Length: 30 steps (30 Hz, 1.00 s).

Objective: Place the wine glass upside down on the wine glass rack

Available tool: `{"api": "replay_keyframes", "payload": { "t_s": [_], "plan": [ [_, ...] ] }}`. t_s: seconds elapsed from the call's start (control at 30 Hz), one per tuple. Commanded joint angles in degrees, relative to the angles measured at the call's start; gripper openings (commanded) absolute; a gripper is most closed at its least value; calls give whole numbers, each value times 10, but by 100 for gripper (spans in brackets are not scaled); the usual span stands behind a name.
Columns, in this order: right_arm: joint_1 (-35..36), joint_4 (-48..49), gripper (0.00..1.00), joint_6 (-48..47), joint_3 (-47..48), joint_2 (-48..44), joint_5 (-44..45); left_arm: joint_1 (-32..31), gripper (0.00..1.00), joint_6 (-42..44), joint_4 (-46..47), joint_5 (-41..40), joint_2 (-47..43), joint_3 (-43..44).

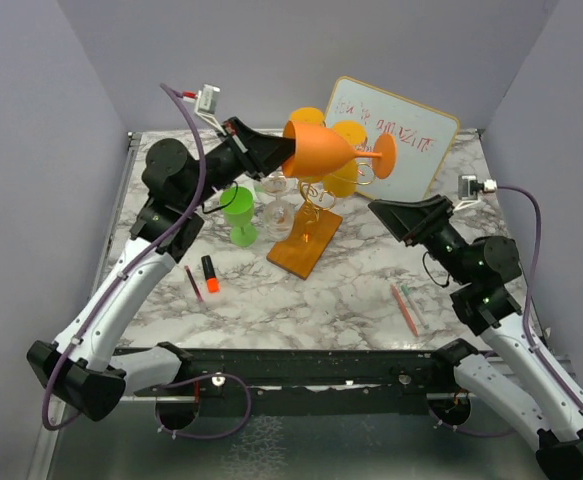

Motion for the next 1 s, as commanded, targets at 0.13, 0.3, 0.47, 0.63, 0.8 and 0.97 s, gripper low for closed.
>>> {"api": "replay_keyframes", "payload": {
  "t_s": [0.13, 0.3, 0.47, 0.63, 0.8, 0.97],
  "plan": [
    [-2, 130, 76, 124, -36, -47, 63, -172, 0, 110, 165, -202, 6, -56],
    [-2, 131, 75, 195, -50, -70, 117, -265, 0, 207, 215, -302, 11, -77],
    [-2, 129, 74, 296, -54, -84, 163, -333, 0, 317, 270, -375, 22, -95],
    [-1, 148, 74, 321, -55, -95, 193, -368, 0, 386, 338, -397, 35, -113],
    [-2, 161, 53, 336, -46, -87, 195, -384, 0, 407, 370, -368, 47, -122],
    [-3, 189, 48, 357, -55, -74, 209, -388, 0, 412, 389, -347, 41, -140]
  ]
}}
